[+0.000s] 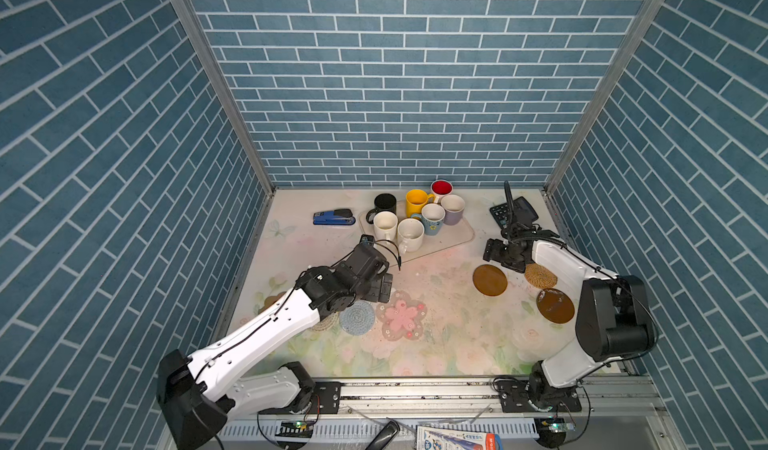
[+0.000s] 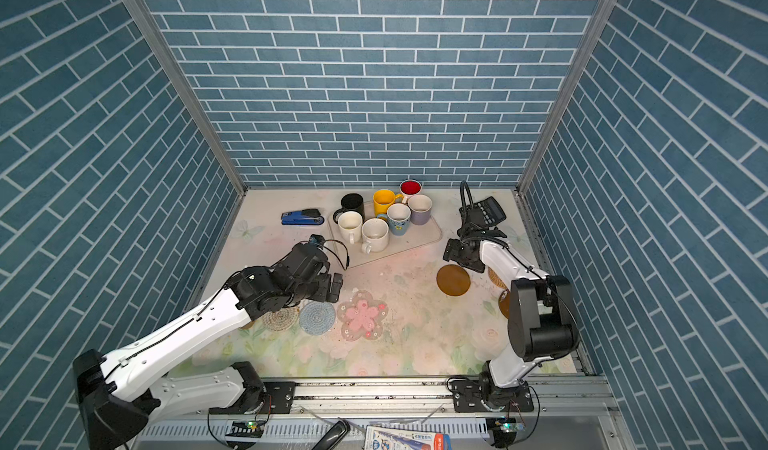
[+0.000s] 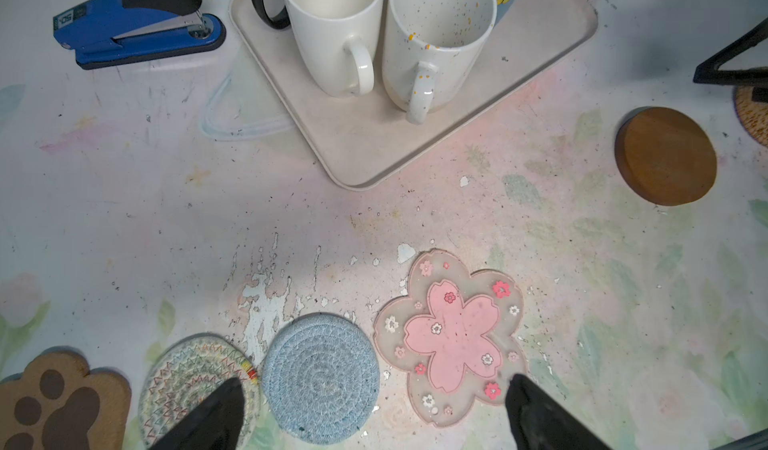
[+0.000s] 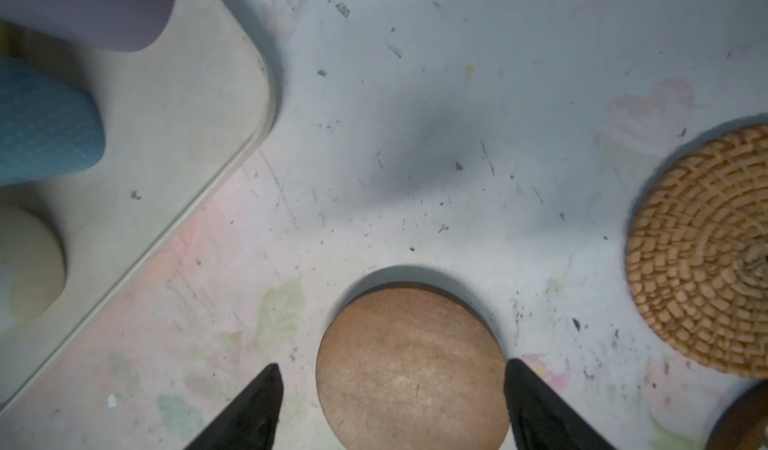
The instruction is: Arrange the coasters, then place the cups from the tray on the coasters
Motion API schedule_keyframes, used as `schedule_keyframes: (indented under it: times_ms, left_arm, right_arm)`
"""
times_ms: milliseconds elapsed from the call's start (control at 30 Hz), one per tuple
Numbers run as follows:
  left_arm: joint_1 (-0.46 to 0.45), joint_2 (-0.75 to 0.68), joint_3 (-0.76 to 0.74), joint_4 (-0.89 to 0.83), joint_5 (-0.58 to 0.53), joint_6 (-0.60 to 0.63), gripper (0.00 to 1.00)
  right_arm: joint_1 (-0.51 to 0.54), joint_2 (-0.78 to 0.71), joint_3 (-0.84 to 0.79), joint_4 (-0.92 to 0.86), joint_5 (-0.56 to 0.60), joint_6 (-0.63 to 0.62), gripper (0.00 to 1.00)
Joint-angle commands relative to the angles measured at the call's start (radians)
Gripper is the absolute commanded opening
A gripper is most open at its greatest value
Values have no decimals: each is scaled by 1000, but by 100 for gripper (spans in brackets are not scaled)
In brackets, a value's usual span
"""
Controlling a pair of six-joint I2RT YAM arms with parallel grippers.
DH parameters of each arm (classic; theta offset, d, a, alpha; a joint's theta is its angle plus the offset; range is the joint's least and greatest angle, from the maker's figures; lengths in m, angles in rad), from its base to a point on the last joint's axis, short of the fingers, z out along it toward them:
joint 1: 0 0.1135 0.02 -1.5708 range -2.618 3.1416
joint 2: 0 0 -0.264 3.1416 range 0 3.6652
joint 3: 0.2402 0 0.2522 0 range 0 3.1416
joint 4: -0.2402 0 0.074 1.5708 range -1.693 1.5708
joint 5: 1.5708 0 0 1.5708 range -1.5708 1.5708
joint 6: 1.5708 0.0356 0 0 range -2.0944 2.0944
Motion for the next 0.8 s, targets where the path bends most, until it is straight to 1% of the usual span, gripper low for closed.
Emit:
schedule_keyframes:
  times_ms: [0,133,333,533,667,733,767]
  left_arm:
    - [5,-6,-57,59,9,12,99]
    - [5,-53,-133,131,33,2,99]
    - [5,-74,-189,156,49,-27,99]
    - [5,-93,-241,195,59,-56,99]
    - [5,-102,-257,198,58,-68,99]
    - [5,-113,-268,205,56,-74,99]
    - [5,-117,-275,209,53,-76,99]
  right_arm:
    - [-4,51,54,21,53,6,84]
    - [-13,90,47,41,77,21,83]
    - [-19,108,33,45,106,15,83]
    - [-23,122,2,69,113,18,88]
    - [-25,140,1,78,88,30,90]
    - [-25,142,-5,87,84,37,94]
    - [-25,142,-11,92,82,41,94]
